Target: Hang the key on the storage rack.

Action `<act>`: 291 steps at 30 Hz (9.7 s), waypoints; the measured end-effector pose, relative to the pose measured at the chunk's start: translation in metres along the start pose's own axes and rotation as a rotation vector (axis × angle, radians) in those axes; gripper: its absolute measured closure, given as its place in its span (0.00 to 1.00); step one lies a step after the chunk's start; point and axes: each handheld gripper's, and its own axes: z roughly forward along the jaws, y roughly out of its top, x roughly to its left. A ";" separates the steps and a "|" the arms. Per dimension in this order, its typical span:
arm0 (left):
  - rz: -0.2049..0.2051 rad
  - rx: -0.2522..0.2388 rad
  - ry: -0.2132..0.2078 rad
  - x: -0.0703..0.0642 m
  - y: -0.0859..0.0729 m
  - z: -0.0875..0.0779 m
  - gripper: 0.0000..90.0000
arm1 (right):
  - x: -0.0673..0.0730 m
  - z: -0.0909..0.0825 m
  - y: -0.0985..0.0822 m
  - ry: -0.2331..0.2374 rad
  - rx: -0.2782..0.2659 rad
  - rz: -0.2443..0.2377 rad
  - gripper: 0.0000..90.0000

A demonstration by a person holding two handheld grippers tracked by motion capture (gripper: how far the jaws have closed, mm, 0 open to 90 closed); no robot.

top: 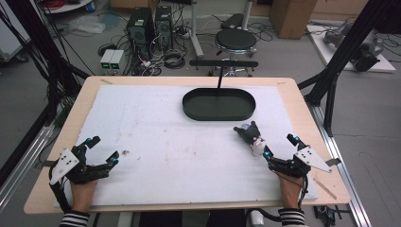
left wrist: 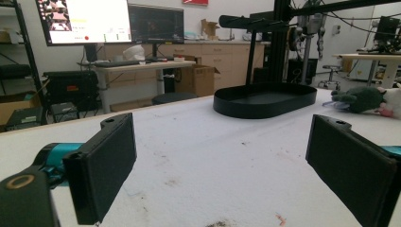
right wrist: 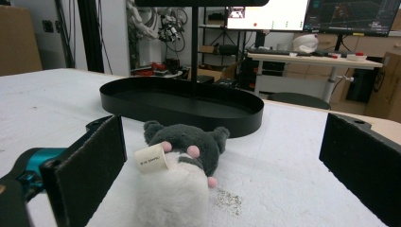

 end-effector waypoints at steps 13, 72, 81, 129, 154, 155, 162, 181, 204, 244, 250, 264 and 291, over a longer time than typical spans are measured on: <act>-0.004 0.000 0.001 0.001 0.000 0.000 0.11 | 0.002 0.001 0.001 -0.007 0.018 -0.021 0.00; -0.018 0.015 0.004 0.002 0.001 0.002 0.11 | 0.006 0.082 0.070 0.182 0.925 -0.121 0.01; -0.016 0.020 0.004 0.002 0.001 0.001 0.11 | 0.006 0.089 0.062 0.196 0.989 -0.095 0.07; -0.016 0.023 0.011 0.002 0.001 0.002 0.11 | -0.011 0.086 0.087 0.240 0.798 -0.020 0.62; -0.015 0.024 0.011 0.002 0.001 0.002 0.11 | -0.030 0.095 0.130 0.180 0.603 0.029 0.61; -0.015 0.024 0.011 0.002 0.001 0.002 0.11 | -0.030 0.095 0.130 0.180 0.603 0.029 0.61; -0.015 0.024 0.011 0.001 0.001 0.002 0.11 | -0.030 0.102 0.135 0.150 0.576 0.015 0.61; -0.015 0.025 0.010 0.001 0.001 0.002 0.11 | -0.032 0.113 0.159 0.104 0.472 0.000 0.61; -0.014 0.024 0.011 0.001 0.001 0.002 0.11 | -0.039 0.142 0.148 0.081 0.479 0.033 0.61; -0.010 0.024 0.009 0.001 0.001 0.002 0.11 | -0.022 0.148 0.146 0.099 0.526 -0.042 0.61; -0.011 0.025 0.009 0.001 0.001 0.002 0.11 | -0.024 0.151 0.143 0.093 0.534 -0.026 0.61; -0.011 0.025 0.009 0.001 0.001 0.002 0.11 | -0.029 0.158 0.135 0.079 0.552 0.009 0.61; -0.011 0.026 0.009 0.001 0.001 0.002 0.11 | -0.043 0.185 0.111 0.033 0.538 0.158 0.61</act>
